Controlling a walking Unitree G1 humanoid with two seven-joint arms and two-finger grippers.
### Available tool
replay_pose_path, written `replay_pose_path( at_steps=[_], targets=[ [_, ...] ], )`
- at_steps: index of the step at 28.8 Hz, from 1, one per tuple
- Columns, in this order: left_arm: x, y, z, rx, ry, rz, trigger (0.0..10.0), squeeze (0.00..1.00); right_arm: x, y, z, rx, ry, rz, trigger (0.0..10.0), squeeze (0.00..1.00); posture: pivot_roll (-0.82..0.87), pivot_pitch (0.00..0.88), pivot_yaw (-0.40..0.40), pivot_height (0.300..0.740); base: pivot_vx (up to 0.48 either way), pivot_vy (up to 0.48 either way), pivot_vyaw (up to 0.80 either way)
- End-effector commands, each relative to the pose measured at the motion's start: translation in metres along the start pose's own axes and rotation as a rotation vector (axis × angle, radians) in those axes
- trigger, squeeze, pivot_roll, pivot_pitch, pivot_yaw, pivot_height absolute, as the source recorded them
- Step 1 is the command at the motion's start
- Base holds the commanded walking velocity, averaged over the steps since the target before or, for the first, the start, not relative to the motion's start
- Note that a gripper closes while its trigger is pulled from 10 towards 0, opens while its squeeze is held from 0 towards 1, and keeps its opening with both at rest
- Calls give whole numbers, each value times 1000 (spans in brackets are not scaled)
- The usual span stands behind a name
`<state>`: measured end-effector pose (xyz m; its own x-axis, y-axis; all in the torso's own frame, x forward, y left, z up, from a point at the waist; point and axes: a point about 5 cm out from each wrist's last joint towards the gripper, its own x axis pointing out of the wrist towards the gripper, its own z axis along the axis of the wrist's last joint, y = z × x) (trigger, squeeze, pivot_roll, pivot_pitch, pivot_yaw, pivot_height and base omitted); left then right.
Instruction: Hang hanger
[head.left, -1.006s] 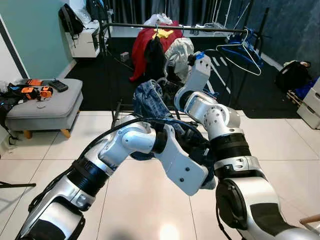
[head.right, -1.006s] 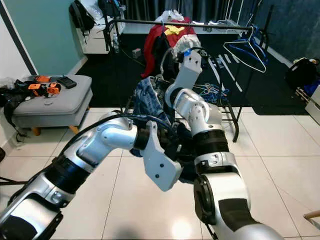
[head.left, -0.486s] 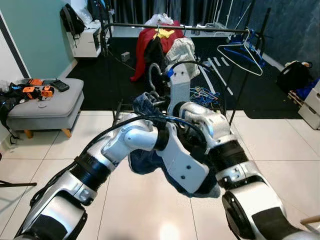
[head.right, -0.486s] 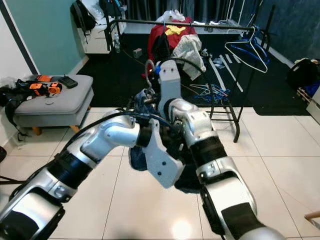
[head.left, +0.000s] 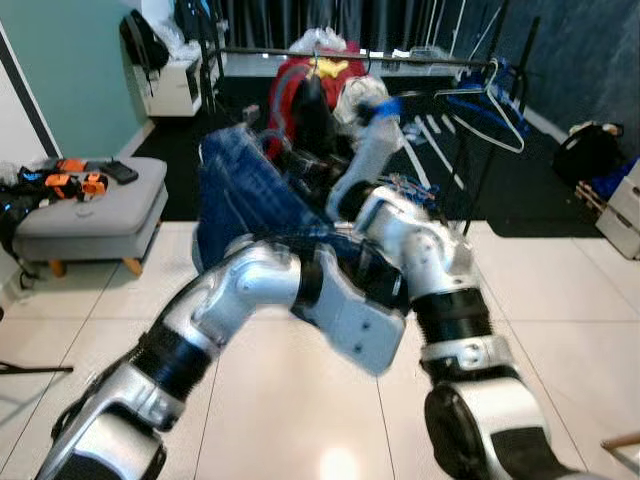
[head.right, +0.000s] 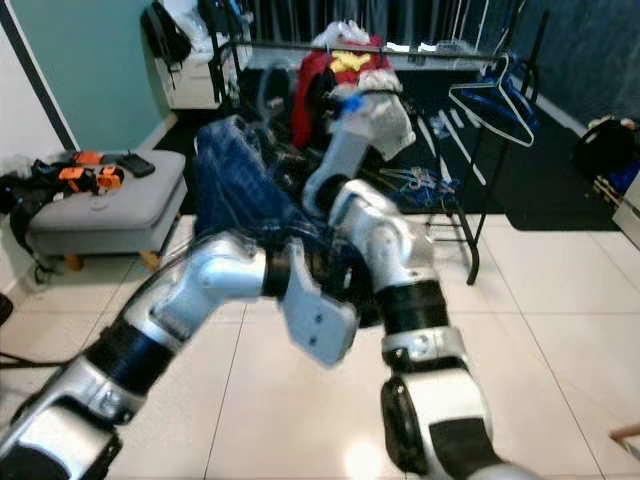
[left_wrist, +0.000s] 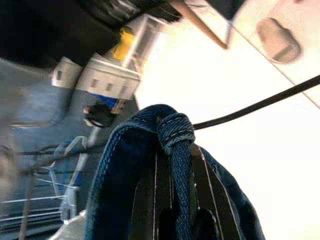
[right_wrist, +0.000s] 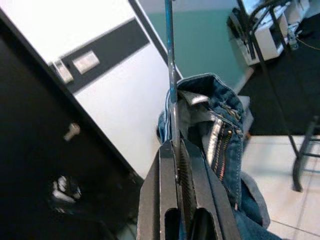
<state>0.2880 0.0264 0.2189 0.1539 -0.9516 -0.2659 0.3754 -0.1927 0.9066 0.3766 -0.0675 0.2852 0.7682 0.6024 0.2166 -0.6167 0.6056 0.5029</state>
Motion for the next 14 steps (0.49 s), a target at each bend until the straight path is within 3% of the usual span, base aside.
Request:
replay_pose_path(
  at_steps=[1, 5, 8, 12, 14],
  targets=[
    [6, -4, 12, 12, -65, -24, 10000, 0, 4, 14, 12, -1, -55, 79, 10000, 0, -114, 0, -14, 740, 0, 0, 0],
    [-6, -9, 2, -48, -26, 19, 10000, 0, -2, 12, 5, -98, 22, 115, 10000, 0, -117, 0, -14, 740, 0, 0, 0],
    [-6, -9, 2, -48, -26, 19, 10000, 0, -2, 12, 5, -98, 22, 115, 10000, 0, -117, 0, -14, 740, 0, 0, 0],
    [-25, -4, -9, -108, 31, 95, 10000, 0, -12, 11, 0, -174, 92, 186, 10000, 0, -115, 0, -14, 740, 0, 0, 0],
    [-25, -4, -9, -108, 31, 95, 10000, 0, -12, 11, 0, -174, 92, 186, 10000, 0, -115, 0, -14, 740, 0, 0, 0]
  ],
)
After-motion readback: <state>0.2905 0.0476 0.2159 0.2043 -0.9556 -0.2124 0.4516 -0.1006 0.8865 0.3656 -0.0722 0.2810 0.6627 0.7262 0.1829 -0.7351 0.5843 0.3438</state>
